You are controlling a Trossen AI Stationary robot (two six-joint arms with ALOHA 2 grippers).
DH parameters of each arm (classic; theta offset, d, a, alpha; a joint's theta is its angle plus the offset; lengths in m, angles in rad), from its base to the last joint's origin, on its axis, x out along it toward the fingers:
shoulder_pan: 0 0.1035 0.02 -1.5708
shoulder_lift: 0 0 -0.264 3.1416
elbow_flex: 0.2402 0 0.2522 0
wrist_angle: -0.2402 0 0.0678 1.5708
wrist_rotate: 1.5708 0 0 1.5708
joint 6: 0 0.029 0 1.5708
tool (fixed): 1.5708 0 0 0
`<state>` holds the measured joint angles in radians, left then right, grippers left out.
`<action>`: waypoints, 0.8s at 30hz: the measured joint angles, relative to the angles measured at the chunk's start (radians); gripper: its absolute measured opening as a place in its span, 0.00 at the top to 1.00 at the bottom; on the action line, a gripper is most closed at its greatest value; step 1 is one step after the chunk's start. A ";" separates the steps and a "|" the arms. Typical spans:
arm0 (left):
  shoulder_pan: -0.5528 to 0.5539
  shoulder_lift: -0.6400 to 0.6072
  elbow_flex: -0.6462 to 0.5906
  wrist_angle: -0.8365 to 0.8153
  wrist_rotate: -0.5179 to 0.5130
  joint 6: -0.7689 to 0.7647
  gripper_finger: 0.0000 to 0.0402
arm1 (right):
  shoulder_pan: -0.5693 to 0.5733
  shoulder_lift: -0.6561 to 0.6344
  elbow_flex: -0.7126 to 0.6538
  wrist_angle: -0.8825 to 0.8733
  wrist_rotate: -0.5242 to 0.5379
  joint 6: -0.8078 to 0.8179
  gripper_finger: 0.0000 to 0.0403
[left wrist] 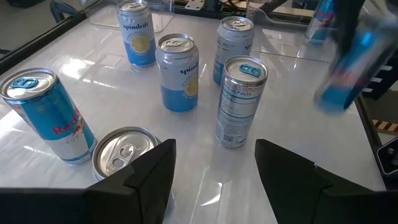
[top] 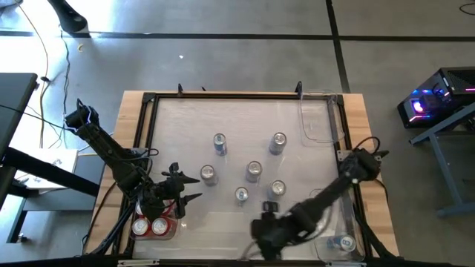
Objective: Sort soda cans
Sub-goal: Put the bottom left blue soda can into the bottom right transparent bin
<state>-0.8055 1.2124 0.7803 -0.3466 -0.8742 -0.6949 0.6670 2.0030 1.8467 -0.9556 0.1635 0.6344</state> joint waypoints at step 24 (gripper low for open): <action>0.000 0.000 0.000 0.002 -0.011 -0.009 0.47 | 0.536 -0.200 -0.127 -0.614 0.205 1.176 0.46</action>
<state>-0.8055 1.2125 0.7803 -0.3443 -0.8852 -0.7044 1.2030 1.8027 1.7202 -1.5691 0.3687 1.8109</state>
